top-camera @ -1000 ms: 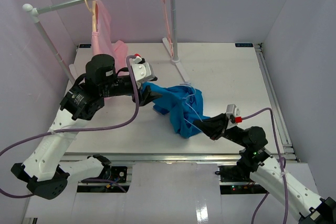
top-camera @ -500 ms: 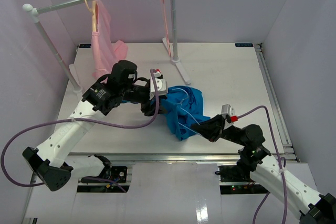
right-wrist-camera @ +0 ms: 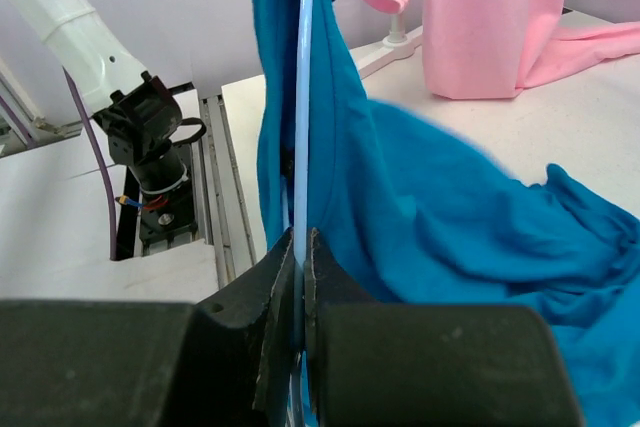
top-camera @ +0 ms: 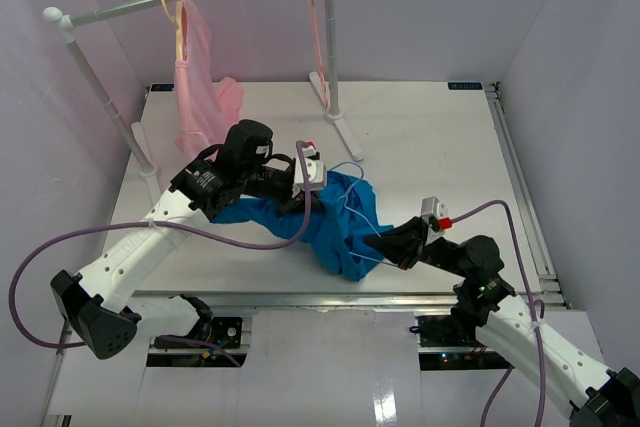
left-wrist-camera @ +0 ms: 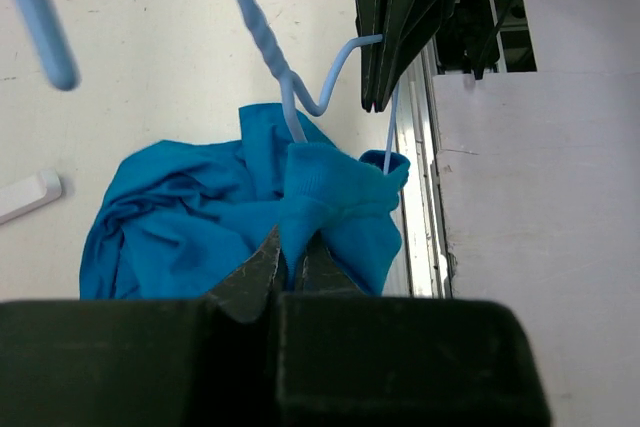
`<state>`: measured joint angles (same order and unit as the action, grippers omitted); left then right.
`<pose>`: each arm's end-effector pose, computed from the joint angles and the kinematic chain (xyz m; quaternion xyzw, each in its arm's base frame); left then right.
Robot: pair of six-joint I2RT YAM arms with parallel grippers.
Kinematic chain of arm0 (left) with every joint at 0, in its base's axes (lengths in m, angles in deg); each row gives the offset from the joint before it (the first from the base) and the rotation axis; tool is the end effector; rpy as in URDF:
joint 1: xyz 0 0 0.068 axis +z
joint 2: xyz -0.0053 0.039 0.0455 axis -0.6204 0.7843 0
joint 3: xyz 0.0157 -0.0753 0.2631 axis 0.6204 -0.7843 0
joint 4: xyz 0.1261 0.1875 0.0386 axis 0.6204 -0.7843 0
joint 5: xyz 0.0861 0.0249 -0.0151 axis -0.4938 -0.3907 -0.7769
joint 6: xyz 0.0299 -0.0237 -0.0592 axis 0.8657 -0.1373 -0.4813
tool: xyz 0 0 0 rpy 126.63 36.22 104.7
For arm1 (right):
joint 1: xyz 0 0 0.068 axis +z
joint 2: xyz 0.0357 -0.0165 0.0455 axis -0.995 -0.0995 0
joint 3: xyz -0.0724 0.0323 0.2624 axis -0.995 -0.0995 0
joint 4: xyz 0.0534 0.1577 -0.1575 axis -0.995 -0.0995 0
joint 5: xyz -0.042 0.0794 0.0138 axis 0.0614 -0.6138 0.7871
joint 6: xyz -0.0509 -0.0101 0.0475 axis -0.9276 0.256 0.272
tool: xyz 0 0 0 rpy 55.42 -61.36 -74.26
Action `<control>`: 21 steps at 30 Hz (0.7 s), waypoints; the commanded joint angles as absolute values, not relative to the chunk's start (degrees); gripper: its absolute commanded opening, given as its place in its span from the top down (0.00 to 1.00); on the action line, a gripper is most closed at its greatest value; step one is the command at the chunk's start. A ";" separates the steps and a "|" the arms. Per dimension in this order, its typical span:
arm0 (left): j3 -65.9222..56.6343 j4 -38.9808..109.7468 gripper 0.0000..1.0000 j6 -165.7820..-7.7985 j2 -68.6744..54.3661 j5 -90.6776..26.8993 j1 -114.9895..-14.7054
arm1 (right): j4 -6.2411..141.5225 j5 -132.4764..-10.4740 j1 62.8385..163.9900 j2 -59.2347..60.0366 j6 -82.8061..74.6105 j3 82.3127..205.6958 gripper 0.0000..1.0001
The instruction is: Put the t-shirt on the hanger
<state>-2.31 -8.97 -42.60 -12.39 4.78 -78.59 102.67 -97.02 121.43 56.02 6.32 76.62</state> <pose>0.1460 -0.1769 0.3683 0.6280 0.5684 -0.3696 0.3819 0.0732 0.0949 0.2589 -0.3247 0.5202 0.5032 0.6089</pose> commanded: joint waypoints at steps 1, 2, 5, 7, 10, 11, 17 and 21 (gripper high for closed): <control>-3.03 -6.71 1.00 -42.91 -13.52 13.54 -79.04 | 109.32 -98.11 122.21 54.94 6.53 80.19 0.92; -3.29 -6.73 1.00 -42.83 -13.72 14.27 -79.04 | 108.74 -97.64 122.24 54.72 6.49 80.67 0.92; -3.74 -6.88 1.00 -43.59 -13.85 14.66 -79.00 | 104.56 -93.94 122.21 53.49 5.83 82.67 0.87; -3.25 -7.09 1.00 -45.26 -13.13 13.56 -78.95 | 101.74 -90.92 122.20 52.69 5.15 83.95 0.77; -2.29 -7.84 1.00 -49.68 -10.53 7.49 -78.95 | 97.81 -88.00 122.17 52.13 4.74 86.43 0.60; -2.56 -7.71 1.00 -51.23 -9.96 5.19 -78.95 | 95.76 -86.17 122.17 52.30 4.73 87.24 0.57; -7.13 -1.83 1.00 -59.34 -10.12 -6.10 -79.04 | 85.36 -70.31 122.17 56.19 7.06 87.97 0.24; -8.61 2.50 1.00 -61.90 -12.33 -6.37 -79.04 | 80.52 -62.94 122.17 58.77 8.68 87.56 0.22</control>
